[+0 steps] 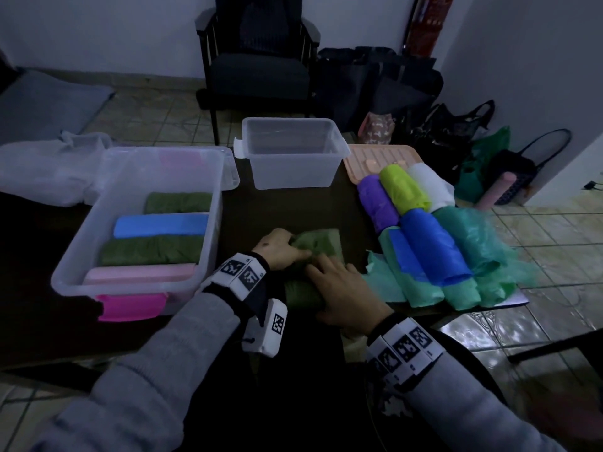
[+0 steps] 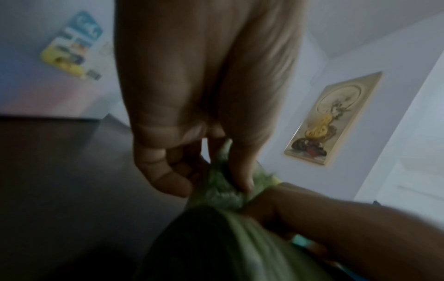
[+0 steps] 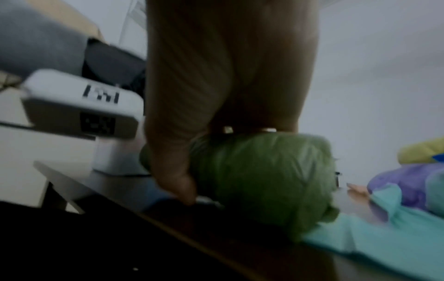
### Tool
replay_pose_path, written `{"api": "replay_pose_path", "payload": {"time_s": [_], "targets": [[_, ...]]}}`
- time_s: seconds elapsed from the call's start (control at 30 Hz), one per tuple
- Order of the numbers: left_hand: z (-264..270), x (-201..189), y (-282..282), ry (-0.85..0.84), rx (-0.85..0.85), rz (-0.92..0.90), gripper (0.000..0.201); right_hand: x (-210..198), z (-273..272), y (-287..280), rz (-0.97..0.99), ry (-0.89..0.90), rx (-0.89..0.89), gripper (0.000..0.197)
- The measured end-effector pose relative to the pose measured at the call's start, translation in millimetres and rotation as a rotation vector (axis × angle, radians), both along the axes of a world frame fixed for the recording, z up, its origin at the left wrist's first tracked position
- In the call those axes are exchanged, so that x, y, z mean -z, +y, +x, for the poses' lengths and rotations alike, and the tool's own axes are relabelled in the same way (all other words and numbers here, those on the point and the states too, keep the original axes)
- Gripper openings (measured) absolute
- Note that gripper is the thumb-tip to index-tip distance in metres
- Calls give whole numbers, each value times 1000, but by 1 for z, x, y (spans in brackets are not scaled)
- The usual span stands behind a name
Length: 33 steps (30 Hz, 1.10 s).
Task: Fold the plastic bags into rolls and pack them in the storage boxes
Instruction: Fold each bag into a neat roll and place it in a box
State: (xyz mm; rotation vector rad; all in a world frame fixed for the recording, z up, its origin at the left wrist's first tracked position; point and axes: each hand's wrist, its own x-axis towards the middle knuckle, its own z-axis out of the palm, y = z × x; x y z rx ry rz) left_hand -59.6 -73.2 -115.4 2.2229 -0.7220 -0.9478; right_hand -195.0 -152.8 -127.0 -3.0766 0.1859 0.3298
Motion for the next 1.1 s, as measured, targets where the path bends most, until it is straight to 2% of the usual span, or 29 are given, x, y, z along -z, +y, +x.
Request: {"api": "replay_pose_path", "payload": {"time_s": [0.1, 0.17, 0.3, 0.4, 0.47, 0.57, 0.7, 0.83, 0.9, 1.0, 1.1], "targets": [[5, -21, -2, -148, -53, -81, 25, -4, 7, -2, -93, -100, 30, 66], [10, -27, -6, -172, -121, -149, 22, -8, 13, -3, -130, -179, 47, 68], [14, -24, -12, -194, -303, -211, 25, -4, 23, -7, -28, -32, 43, 66], [16, -15, -11, -170, -360, -32, 49, 0, 25, -9, 78, 70, 55, 72], [16, -6, -9, -164, -328, 138, 64, -3, 26, -10, 135, 117, 61, 75], [14, 6, -5, -192, -253, 249, 64, -3, 26, -11, 147, 127, 46, 71], [14, 12, -2, -92, -239, 208, 65, -1, 27, -12, 150, 132, 42, 68], [13, 12, -5, -94, -256, 124, 53, -2, 32, -11, 180, 156, 28, 63], [10, 9, -7, -78, -287, 62, 53, -1, 34, -11, 210, 162, 25, 63], [9, 5, -11, -63, -344, -18, 60, 0, 32, -11, 227, 113, 1, 60], [12, 2, -14, -78, -403, -82, 53, -3, 32, -12, 241, 35, -27, 53]]}}
